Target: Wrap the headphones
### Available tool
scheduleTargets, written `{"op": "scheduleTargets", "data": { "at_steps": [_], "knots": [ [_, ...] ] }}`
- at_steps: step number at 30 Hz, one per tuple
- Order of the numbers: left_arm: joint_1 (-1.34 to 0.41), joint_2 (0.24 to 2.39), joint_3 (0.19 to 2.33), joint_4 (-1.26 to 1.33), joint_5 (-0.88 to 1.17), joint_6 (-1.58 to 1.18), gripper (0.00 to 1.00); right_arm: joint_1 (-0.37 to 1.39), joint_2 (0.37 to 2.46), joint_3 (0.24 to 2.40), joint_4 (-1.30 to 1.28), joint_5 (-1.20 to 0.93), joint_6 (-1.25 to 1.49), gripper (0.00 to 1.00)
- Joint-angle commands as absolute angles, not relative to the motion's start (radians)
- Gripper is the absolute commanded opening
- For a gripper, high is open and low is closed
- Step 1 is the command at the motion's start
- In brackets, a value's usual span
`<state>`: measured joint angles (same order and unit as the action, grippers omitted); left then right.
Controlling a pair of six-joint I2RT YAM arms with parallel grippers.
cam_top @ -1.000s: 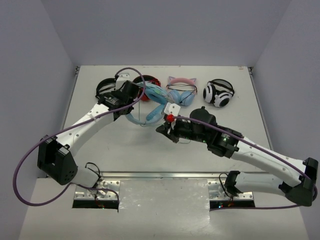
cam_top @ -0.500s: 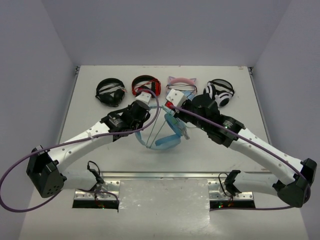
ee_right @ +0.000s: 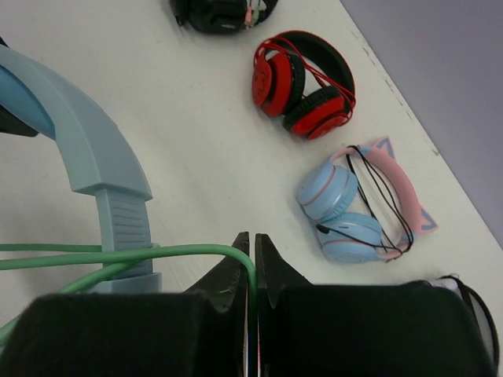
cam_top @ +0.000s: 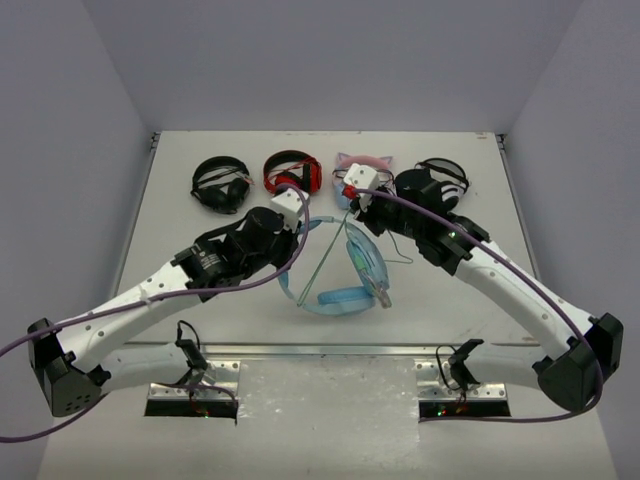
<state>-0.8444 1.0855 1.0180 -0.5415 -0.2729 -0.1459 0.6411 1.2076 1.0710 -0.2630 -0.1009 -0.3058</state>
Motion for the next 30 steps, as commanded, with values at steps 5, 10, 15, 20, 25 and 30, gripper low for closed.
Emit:
{"op": "scheduleTargets", "data": {
  "at_steps": [5,10,15,20,25,30],
  "knots": [
    [-0.87,0.945,1.069,-0.532,-0.226,-0.138,0.0,0.584,1.151,0.956,-0.045,-0.167,-0.187,0.01],
    [-0.87,0.868,1.117,-0.499,-0.21,-0.166,0.0,0.572,1.143,0.873,0.031,-0.21,-0.118,0.01],
    [-0.87,0.85,1.176,-0.482,-0.225,-0.228,0.0,0.571,1.137,0.827,0.11,-0.345,-0.028,0.17],
    [-0.868,0.856,1.258,-0.451,-0.249,-0.285,0.0,0.571,1.12,0.746,0.288,-0.532,0.128,0.19],
    [-0.87,0.887,1.344,-0.453,-0.261,-0.327,0.0,0.571,1.221,0.71,0.54,-0.641,0.283,0.21],
    [-0.87,0.896,1.42,-0.434,-0.408,-0.402,0.0,0.572,1.385,0.673,0.835,-0.696,0.477,0.17]
  ]
}}
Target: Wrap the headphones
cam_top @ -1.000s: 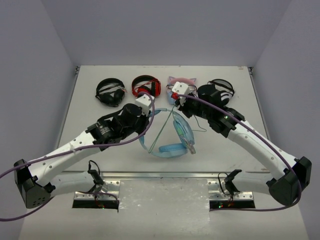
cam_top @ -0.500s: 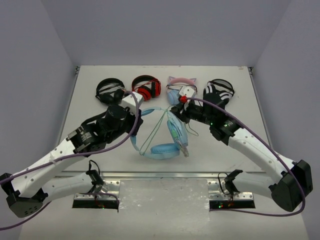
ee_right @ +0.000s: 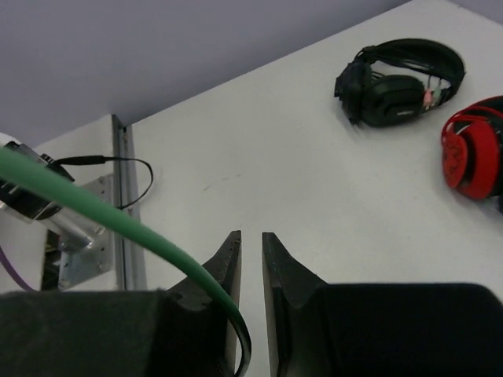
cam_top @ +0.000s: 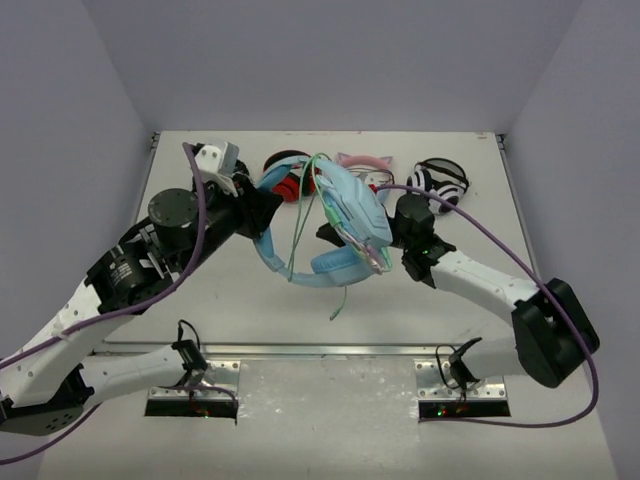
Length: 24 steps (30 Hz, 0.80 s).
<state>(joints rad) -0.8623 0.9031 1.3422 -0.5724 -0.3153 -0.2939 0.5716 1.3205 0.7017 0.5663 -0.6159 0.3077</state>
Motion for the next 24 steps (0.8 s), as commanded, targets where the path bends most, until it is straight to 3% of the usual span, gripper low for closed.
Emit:
{"op": "scheduleTargets", "data": {
  "at_steps": [1,4,7,15,20,24],
  "knots": [
    [-0.87,0.899,1.442,-0.43,-0.432,-0.426,0.0,0.575,1.431,0.651,0.927,-0.701,0.533,0.17],
    [-0.87,0.902,1.466,-0.414,-0.529,-0.457,0.0,0.584,1.501,0.615,1.027,-0.707,0.592,0.17],
    [-0.87,0.916,1.499,-0.425,-0.626,-0.491,0.0,0.607,1.531,0.594,1.074,-0.695,0.617,0.08],
    [-0.867,1.023,1.52,-0.448,-0.923,-0.528,0.0,0.705,1.477,0.427,1.146,-0.549,0.592,0.01],
    [-0.847,1.169,1.615,-0.526,-0.983,-0.601,0.0,0.808,1.402,0.391,1.063,-0.415,0.493,0.01],
    [-0.647,1.258,1.687,-0.632,-0.852,-0.646,0.0,0.906,1.248,0.4,0.866,-0.312,0.405,0.01]
  ]
}}
